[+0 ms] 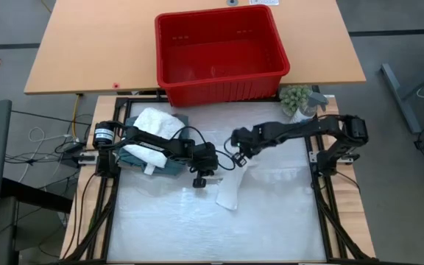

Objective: Fold Laundry from Bin
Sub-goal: Fold the white underwear in the red bin

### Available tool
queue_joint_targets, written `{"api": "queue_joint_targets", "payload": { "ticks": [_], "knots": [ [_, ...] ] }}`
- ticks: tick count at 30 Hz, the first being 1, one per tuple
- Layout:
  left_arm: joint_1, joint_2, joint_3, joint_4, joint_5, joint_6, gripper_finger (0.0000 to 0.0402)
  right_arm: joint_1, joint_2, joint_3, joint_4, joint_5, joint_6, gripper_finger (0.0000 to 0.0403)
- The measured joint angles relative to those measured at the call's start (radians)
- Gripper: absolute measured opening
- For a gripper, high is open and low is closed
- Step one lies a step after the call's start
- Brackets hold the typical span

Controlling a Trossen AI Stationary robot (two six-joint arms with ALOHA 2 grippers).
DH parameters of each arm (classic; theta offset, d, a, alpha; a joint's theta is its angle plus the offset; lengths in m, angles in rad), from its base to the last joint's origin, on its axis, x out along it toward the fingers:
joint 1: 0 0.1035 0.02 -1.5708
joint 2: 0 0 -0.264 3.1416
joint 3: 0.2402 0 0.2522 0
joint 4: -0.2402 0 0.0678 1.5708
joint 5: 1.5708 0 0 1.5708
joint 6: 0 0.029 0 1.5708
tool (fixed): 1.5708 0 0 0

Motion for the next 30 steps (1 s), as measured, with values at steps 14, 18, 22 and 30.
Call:
{"api": "queue_joint_targets", "payload": {
  "ticks": [14, 18, 22, 30],
  "knots": [
    [0.000, -0.012, 0.000, 0.001, 0.000, -0.076, 0.0000, -0.226, 0.005, 0.000, 0.187, -0.083, -0.179, 0.0025],
    [0.000, -0.091, -0.004, -0.011, 0.009, -0.120, 0.0000, -0.247, 0.010, 0.000, 0.194, -0.088, -0.225, 0.0025],
    [0.002, -0.192, 0.000, 0.005, -0.031, -0.153, 0.0000, -0.257, 0.012, 0.000, 0.188, -0.075, -0.244, 0.0037],
    [0.017, -0.249, 0.000, 0.056, -0.159, -0.140, 0.0000, -0.263, 0.003, 0.000, 0.174, -0.071, -0.270, 0.0193]
  ]
}}
